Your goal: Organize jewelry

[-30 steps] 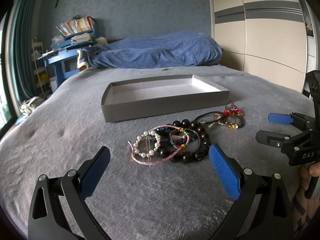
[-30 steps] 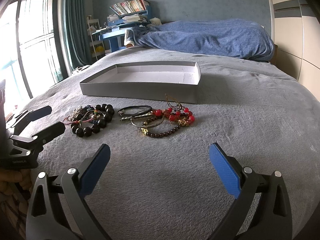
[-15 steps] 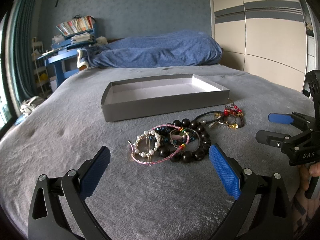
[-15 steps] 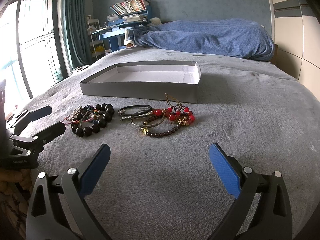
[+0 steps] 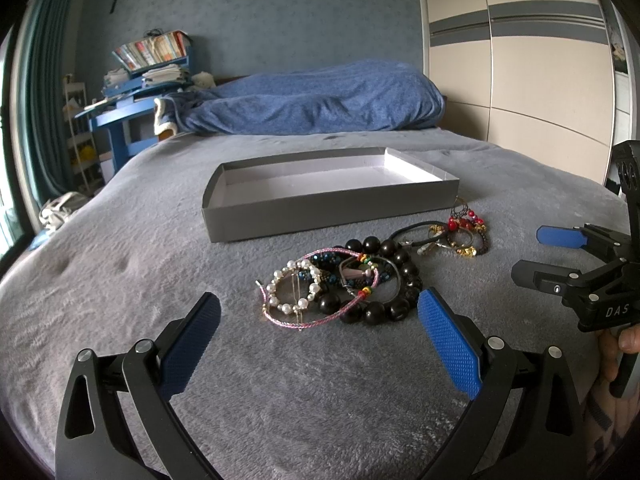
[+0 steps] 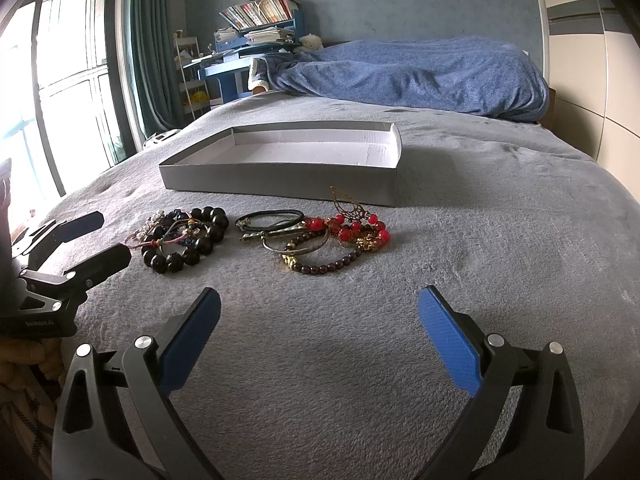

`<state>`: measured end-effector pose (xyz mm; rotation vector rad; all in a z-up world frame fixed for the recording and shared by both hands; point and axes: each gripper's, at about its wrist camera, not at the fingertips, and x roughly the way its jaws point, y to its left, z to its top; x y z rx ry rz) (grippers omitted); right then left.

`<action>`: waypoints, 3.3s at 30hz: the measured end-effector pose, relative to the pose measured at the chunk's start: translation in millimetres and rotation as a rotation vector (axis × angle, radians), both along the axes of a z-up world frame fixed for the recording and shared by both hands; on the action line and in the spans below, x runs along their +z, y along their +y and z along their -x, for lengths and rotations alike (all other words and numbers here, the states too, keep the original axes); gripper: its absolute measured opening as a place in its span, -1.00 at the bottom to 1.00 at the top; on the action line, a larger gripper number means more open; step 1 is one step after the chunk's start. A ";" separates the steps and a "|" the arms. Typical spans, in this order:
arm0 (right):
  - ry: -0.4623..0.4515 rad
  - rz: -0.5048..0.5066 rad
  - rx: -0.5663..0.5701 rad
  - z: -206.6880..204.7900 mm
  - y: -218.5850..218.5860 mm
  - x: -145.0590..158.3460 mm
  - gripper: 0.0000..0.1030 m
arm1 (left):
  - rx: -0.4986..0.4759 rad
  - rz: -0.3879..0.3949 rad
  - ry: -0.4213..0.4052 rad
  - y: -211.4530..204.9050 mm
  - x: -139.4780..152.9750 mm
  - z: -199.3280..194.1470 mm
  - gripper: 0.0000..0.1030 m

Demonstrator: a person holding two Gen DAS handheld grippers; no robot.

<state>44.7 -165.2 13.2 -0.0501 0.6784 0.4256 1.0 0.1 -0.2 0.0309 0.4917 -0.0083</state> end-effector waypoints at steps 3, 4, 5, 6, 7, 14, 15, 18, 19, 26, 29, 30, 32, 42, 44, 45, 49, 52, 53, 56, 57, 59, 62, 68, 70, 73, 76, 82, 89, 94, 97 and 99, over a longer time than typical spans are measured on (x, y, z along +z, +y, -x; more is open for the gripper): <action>0.000 0.000 0.000 0.0 0.1 -0.1 0.89 | 0.000 0.001 0.001 0.0 0.0 0.0 0.90; 0.000 0.000 0.000 0.0 0.2 -0.1 0.89 | 0.000 0.002 0.001 0.1 0.0 -0.1 0.90; 0.000 0.000 0.000 0.0 0.2 -0.1 0.89 | 0.000 0.002 0.002 0.1 0.0 -0.1 0.90; 0.000 0.001 0.000 0.0 0.2 -0.1 0.89 | -0.001 0.005 0.005 0.5 0.0 -0.6 0.90; 0.000 0.001 0.000 0.0 0.2 -0.1 0.89 | -0.008 0.012 0.013 1.2 0.1 -1.2 0.90; 0.000 0.001 0.000 0.0 0.4 -0.2 0.89 | -0.020 0.036 0.045 4.4 -4.8 -1.4 0.90; 0.001 0.001 0.000 0.0 0.4 -0.2 0.89 | -0.021 0.041 0.051 6.3 -8.9 -7.6 0.90; 0.001 0.001 0.000 0.0 0.3 -0.4 0.89 | -0.033 0.064 0.061 8.5 -6.3 -7.0 0.89; 0.003 -0.001 -0.001 -0.1 0.1 -0.5 0.89 | -0.039 0.073 0.067 9.7 -5.6 -7.7 0.86; 0.005 -0.006 -0.002 0.6 -3.3 -0.2 0.89 | -0.036 0.144 0.140 31.6 4.8 -21.7 0.23; 0.006 -0.008 -0.002 0.8 -3.8 -0.2 0.89 | -0.072 0.143 0.174 33.9 7.9 -31.5 0.22; 0.006 -0.008 -0.002 0.9 -3.5 -0.1 0.89 | -0.076 0.128 0.180 33.7 9.0 -33.6 0.22; 0.005 -0.007 -0.002 0.7 -2.9 -0.1 0.89 | -0.088 0.114 0.202 33.0 8.7 -38.9 0.22; 0.018 -0.018 -0.004 -0.9 -3.6 -2.1 0.89 | -0.141 0.156 0.310 40.6 -4.5 -61.5 -0.07; 0.028 -0.021 -0.003 -2.0 -3.3 -3.0 0.89 | -0.148 0.176 0.306 42.8 -5.9 -61.5 -0.30; 0.032 -0.020 -0.002 -3.6 -2.6 -3.1 0.89 | -0.150 0.179 0.302 42.7 -6.2 -61.3 -0.37; 0.020 -0.024 -0.008 -11.7 -0.9 10.8 0.89 | -0.152 0.212 0.268 45.4 -5.9 -56.0 -0.59; 0.015 -0.029 -0.012 -19.9 0.9 18.9 0.89 | -0.142 0.253 0.237 51.8 -5.3 -51.2 -0.69; 0.015 -0.026 -0.013 -23.1 1.4 20.7 0.89 | -0.138 0.265 0.225 53.4 -5.2 -49.2 -0.76; 0.024 -0.019 -0.018 -33.9 3.5 24.1 0.89 | -0.132 0.283 0.202 54.6 -4.3 -44.8 -0.76; 0.036 -0.020 -0.019 -38.9 4.1 24.0 0.88 | -0.131 0.283 0.194 54.6 -3.7 -44.1 -0.76; 0.061 -0.020 -0.021 -47.9 7.3 22.9 0.82 | -0.133 0.282 0.183 53.4 -2.9 -41.8 -0.77; 0.086 -0.007 -0.028 -62.3 10.8 20.2 0.63 | -0.128 0.289 0.177 54.0 -2.8 -41.0 -0.77; 0.142 0.054 -0.021 -89.5 21.8 11.6 0.27 | -0.126 0.296 0.180 57.2 -4.3 -39.1 -0.76; 0.177 0.068 -0.011 -100.1 23.8 5.8 -0.19 | -0.125 0.292 0.177 56.5 -4.0 -38.7 -0.76; 0.206 0.050 -0.013 -103.7 18.9 0.7 -0.78 | -0.122 0.294 0.177 56.8 -3.8 -39.1 -0.76; 0.187 0.010 -0.020 -100.3 11.0 5.6 -0.97 | -0.120 0.293 0.175 56.2 -3.9 -39.0 -0.76; 0.153 -0.069 -0.034 -98.0 -4.6 29.8 -0.99 | -0.116 0.306 0.151 60.5 1.0 -36.3 -0.77; 0.113 -0.147 -0.040 -100.6 -16.6 64.6 -0.99 | -0.109 0.344 0.113 78.1 23.6 -37.5 -0.78; 0.095 -0.181 -0.029 -104.5 -17.3 84.2 -0.99 | -0.115 0.351 0.095 90.6 45.3 -43.2 -0.78; 0.084 -0.193 -0.018 -110.0 -15.9 91.6 -0.99 | -0.116 0.320 0.096 94.3 56.3 -53.3 -0.78; 0.077 -0.189 -0.013 -116.4 -12.2 97.5 -0.99 | -0.112 0.305 0.094 94.5 61.6 -59.1 -0.78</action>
